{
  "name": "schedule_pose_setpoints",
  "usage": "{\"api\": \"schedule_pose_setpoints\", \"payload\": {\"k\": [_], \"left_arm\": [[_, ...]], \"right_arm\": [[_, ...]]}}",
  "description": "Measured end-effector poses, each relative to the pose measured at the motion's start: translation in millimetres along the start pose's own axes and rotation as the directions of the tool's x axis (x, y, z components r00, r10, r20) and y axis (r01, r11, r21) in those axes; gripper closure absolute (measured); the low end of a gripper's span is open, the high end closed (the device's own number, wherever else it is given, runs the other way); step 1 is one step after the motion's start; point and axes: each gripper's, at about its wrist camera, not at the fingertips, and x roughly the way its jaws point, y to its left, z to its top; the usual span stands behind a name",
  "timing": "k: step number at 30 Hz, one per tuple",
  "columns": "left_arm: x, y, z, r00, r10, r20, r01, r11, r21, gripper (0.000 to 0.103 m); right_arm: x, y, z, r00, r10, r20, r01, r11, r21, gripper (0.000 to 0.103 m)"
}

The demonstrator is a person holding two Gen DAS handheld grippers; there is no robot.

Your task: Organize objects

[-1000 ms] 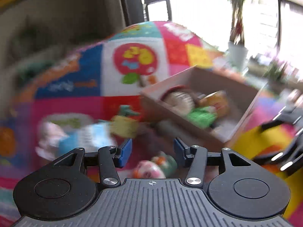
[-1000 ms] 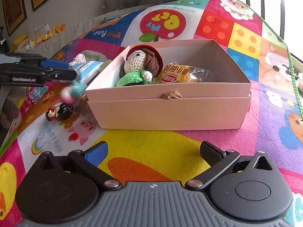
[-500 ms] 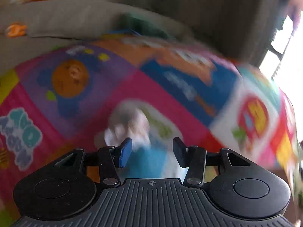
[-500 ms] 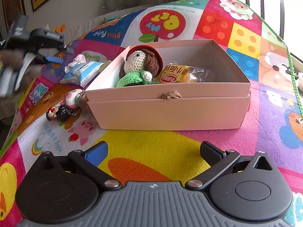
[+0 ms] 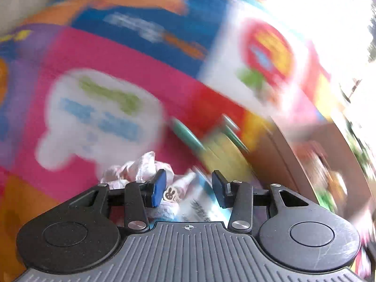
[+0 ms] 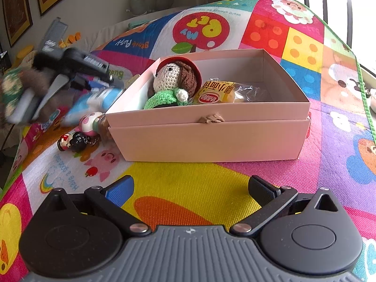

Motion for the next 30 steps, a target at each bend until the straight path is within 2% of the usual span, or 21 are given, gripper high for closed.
{"api": "schedule_pose_setpoints", "payload": {"k": [3, 5, 6, 8, 9, 10, 11, 13, 15, 18, 19, 20, 22, 24, 25, 27, 30], "left_arm": [[-21, -18, -26, 1.0, -0.03, 0.001, 0.03, 0.995, 0.097, 0.056], [-48, -18, -37, 0.994, -0.034, 0.099, 0.024, 0.995, 0.099, 0.056], [-62, -16, -39, 0.987, -0.038, 0.157, 0.023, 0.995, 0.095, 0.056], [-92, -11, -37, 0.961, -0.039, 0.273, 0.009, 0.994, 0.11, 0.056], [-104, -11, -36, 0.949, -0.038, 0.312, -0.006, 0.99, 0.14, 0.056], [-112, -11, -36, 0.945, -0.054, 0.322, -0.008, 0.982, 0.188, 0.056], [-118, -12, -38, 0.951, -0.086, 0.297, 0.009, 0.968, 0.251, 0.056], [-119, -20, -45, 0.974, -0.129, 0.188, 0.047, 0.921, 0.387, 0.055], [-107, -30, -54, 0.991, -0.088, 0.104, 0.028, 0.879, 0.475, 0.052], [-76, -37, -60, 1.0, 0.022, 0.021, -0.03, 0.847, 0.53, 0.052], [-67, -35, -61, 0.999, 0.035, 0.003, -0.032, 0.846, 0.531, 0.048], [-58, -34, -59, 0.999, 0.03, -0.012, -0.02, 0.85, 0.526, 0.039], [-45, -31, -62, 0.998, 0.061, -0.02, -0.041, 0.845, 0.534, 0.035], [-25, -32, -61, 0.995, 0.074, -0.062, -0.03, 0.845, 0.533, 0.034], [-20, -32, -60, 0.995, 0.078, -0.061, -0.035, 0.854, 0.519, 0.034], [-21, -29, -60, 0.998, 0.058, -0.036, -0.035, 0.885, 0.464, 0.04], [-36, -22, -63, 0.999, 0.036, 0.001, -0.034, 0.934, 0.355, 0.046]], "right_arm": [[0, 0, 0, 1.0, 0.001, 0.001, -0.001, 1.0, 0.001, 0.0], [0, -1, 0, 1.0, -0.001, 0.001, 0.001, 1.0, 0.002, 0.0], [0, -1, 0, 1.0, -0.002, 0.002, 0.002, 1.0, 0.002, 0.0], [0, -1, 0, 1.0, -0.003, 0.002, 0.003, 1.0, 0.002, 0.0], [0, -1, 0, 1.0, -0.003, 0.001, 0.003, 1.0, 0.001, 0.0], [0, -1, 0, 1.0, -0.003, 0.001, 0.003, 1.0, 0.0, 0.0], [0, -1, 0, 1.0, -0.004, 0.0, 0.004, 1.0, -0.001, 0.0], [0, -1, 0, 1.0, -0.005, 0.0, 0.005, 1.0, -0.002, 0.0], [0, 0, 0, 1.0, -0.005, -0.001, 0.005, 1.0, -0.002, 0.0], [0, 0, 0, 1.0, -0.008, -0.002, 0.008, 1.0, -0.005, 0.0], [0, 0, 0, 1.0, -0.008, -0.002, 0.008, 1.0, -0.006, 0.0], [0, 0, 0, 1.0, -0.008, -0.003, 0.008, 1.0, -0.006, 0.0], [0, 0, 0, 1.0, -0.01, -0.004, 0.01, 1.0, -0.008, 0.0], [0, 1, 0, 1.0, -0.012, -0.005, 0.012, 1.0, -0.01, 0.0], [0, 1, 0, 1.0, -0.013, -0.005, 0.012, 1.0, -0.01, 0.0], [0, 1, 0, 1.0, -0.013, -0.004, 0.013, 1.0, -0.009, 0.0], [0, 1, 0, 1.0, -0.014, -0.005, 0.014, 1.0, -0.011, 0.0]]}}
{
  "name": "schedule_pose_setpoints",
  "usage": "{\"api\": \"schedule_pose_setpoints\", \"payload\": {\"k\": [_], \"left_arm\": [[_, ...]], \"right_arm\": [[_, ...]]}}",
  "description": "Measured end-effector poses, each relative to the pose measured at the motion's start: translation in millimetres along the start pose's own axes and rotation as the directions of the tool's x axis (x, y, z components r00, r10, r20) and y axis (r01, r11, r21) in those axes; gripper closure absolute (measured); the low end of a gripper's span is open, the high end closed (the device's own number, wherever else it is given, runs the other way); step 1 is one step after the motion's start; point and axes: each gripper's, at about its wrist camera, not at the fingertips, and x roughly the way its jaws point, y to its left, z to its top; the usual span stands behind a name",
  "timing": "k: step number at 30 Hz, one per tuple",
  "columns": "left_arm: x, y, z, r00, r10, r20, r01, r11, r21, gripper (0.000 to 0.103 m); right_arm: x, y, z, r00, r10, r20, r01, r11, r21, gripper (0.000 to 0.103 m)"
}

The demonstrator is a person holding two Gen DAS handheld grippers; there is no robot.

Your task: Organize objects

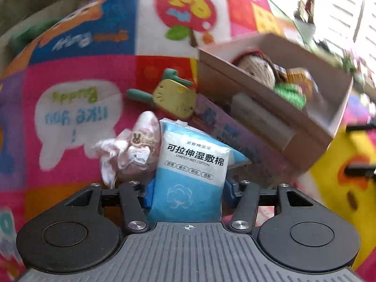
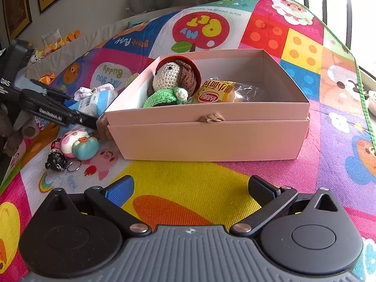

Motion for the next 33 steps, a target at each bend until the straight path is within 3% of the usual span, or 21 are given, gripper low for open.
{"api": "schedule_pose_setpoints", "payload": {"k": [5, 8, 10, 14, 17, 22, 24, 26, 29, 33], "left_arm": [[-62, 13, -25, 0.983, -0.047, 0.176, 0.088, 0.968, -0.234, 0.049], [-101, 15, -51, 0.962, -0.009, 0.271, 0.1, 0.941, -0.323, 0.049], [-118, 16, -65, 0.954, 0.035, 0.296, 0.079, 0.928, -0.365, 0.049], [-135, 14, -94, 0.945, 0.157, 0.286, -0.021, 0.904, -0.428, 0.048], [-139, 17, -115, 0.946, 0.148, 0.289, 0.005, 0.883, -0.469, 0.049], [-139, 17, -129, 0.947, 0.173, 0.27, -0.014, 0.864, -0.503, 0.048], [-140, 15, -132, 0.946, 0.186, 0.265, -0.029, 0.863, -0.504, 0.048], [-140, 13, -134, 0.946, 0.188, 0.263, -0.031, 0.862, -0.506, 0.048], [-139, 6, -133, 0.952, 0.176, 0.249, -0.032, 0.869, -0.493, 0.048], [-136, -12, -125, 0.962, 0.128, 0.242, -0.009, 0.897, -0.441, 0.048]], "right_arm": [[-3, 7, 4, 1.0, -0.018, 0.009, 0.018, 0.999, -0.031, 0.0], [-18, 25, 15, 0.998, 0.019, 0.062, -0.013, 0.995, -0.101, 0.0], [-25, 41, 28, 0.995, 0.053, 0.082, -0.041, 0.988, -0.148, 0.0], [-16, 74, 51, 0.989, 0.145, 0.008, -0.143, 0.979, -0.148, 0.0], [4, 98, 55, 0.975, 0.204, -0.083, -0.213, 0.971, -0.11, 0.004], [33, 136, 54, 0.979, 0.164, -0.12, -0.173, 0.982, -0.076, 0.004], [47, 142, 57, 0.976, 0.152, -0.154, -0.158, 0.987, -0.029, 0.012], [57, 145, 56, 0.969, 0.159, -0.188, -0.165, 0.986, -0.016, 0.037], [49, 146, 52, 0.971, 0.162, -0.175, -0.172, 0.984, -0.045, 0.04], [7, 126, 42, 0.967, 0.215, -0.136, -0.228, 0.969, -0.09, 0.041]]}}
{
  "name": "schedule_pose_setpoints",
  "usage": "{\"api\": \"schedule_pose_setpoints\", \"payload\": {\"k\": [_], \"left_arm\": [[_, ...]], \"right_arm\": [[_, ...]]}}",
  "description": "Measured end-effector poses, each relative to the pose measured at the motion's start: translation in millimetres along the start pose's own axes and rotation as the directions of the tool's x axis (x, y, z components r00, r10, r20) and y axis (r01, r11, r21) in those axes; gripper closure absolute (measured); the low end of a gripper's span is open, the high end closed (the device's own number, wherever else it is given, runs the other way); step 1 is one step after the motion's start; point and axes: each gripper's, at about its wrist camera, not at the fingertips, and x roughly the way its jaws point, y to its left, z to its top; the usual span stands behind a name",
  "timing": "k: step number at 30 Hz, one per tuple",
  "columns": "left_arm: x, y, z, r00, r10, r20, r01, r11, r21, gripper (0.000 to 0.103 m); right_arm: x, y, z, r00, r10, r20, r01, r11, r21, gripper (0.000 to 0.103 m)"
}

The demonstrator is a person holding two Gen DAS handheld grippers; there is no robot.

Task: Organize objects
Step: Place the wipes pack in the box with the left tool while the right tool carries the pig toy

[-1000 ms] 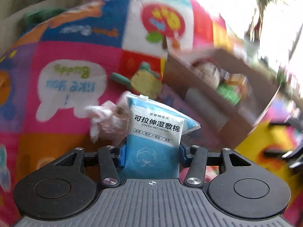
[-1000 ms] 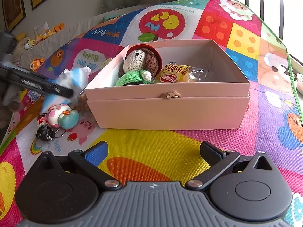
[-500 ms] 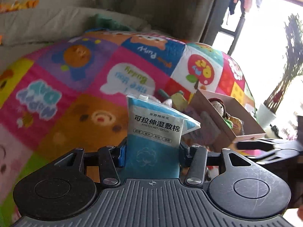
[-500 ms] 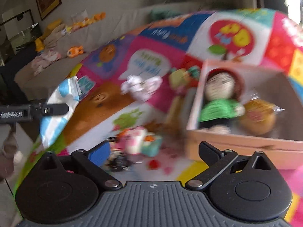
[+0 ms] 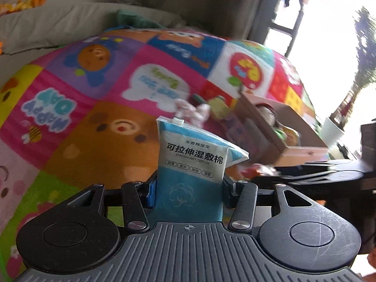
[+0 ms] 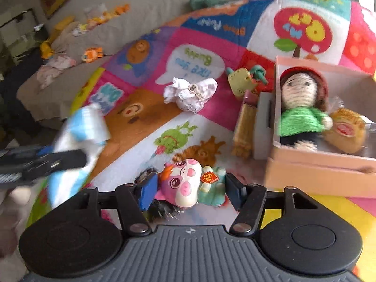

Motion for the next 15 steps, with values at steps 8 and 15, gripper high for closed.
{"api": "schedule_pose_setpoints", "payload": {"k": [8, 15], "left_arm": [[41, -99, 49, 0.985, -0.168, -0.029, 0.17, 0.964, 0.202, 0.048], [154, -220, 114, 0.98, -0.187, -0.063, 0.188, 0.782, 0.594, 0.048]], "right_arm": [[-113, -86, -47, 0.942, -0.254, 0.218, 0.242, 0.967, 0.08, 0.041], [-149, -154, -66, 0.884, -0.375, 0.279, 0.304, 0.915, 0.267, 0.041]]}}
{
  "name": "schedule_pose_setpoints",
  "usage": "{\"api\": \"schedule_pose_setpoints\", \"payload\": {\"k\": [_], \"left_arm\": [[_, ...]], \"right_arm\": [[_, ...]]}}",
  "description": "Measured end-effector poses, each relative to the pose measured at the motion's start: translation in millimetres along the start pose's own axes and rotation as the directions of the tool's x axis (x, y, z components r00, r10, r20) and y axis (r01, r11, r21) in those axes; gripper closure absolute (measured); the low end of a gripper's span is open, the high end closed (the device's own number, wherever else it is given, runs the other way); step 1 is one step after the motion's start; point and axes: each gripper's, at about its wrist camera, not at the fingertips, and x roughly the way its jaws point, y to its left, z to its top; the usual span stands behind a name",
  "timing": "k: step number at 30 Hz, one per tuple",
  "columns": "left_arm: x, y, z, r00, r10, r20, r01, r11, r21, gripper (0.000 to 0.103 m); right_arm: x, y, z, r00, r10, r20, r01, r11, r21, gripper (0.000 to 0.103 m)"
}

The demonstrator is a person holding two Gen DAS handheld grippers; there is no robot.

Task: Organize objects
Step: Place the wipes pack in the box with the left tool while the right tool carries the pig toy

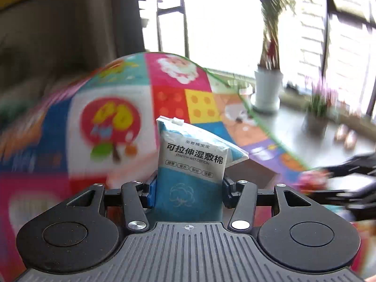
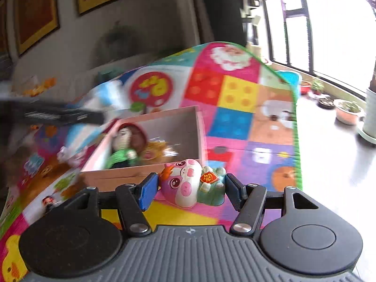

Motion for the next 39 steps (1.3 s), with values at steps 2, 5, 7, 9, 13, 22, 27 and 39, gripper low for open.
{"api": "schedule_pose_setpoints", "payload": {"k": [2, 5, 7, 9, 13, 22, 27, 39], "left_arm": [[46, 2, 19, 0.997, 0.022, -0.077, -0.019, 0.999, 0.044, 0.048], [97, 7, 33, 0.99, -0.012, -0.142, 0.014, 1.0, 0.009, 0.048], [121, 7, 32, 0.986, -0.026, -0.162, 0.024, 1.0, -0.011, 0.048], [138, 5, 24, 0.976, -0.036, -0.216, 0.036, 0.999, -0.003, 0.044], [134, -8, 2, 0.935, -0.094, -0.341, 0.135, 0.986, 0.098, 0.039], [49, 24, 7, 0.983, -0.122, -0.138, 0.116, 0.992, -0.05, 0.042], [-12, 45, -8, 0.997, -0.059, 0.056, 0.069, 0.974, -0.216, 0.047], [-96, 45, -111, 0.993, -0.007, 0.116, 0.054, 0.913, -0.404, 0.047]], "right_arm": [[3, -8, -5, 1.0, -0.01, 0.006, 0.01, 1.0, 0.013, 0.041], [6, -18, -11, 1.0, -0.014, 0.011, 0.014, 1.0, 0.018, 0.041], [9, -24, -11, 1.0, -0.023, 0.001, 0.023, 0.999, 0.027, 0.041], [14, -27, -10, 0.999, -0.034, -0.007, 0.034, 0.999, 0.027, 0.041], [16, -22, -7, 0.999, -0.032, 0.015, 0.032, 0.999, -0.019, 0.041], [29, -9, 14, 0.999, -0.01, 0.032, 0.012, 0.999, -0.044, 0.041], [40, 4, 28, 1.0, 0.008, 0.024, -0.006, 0.998, -0.055, 0.041], [145, 73, 71, 0.926, 0.177, -0.333, -0.181, 0.983, 0.02, 0.041]]}}
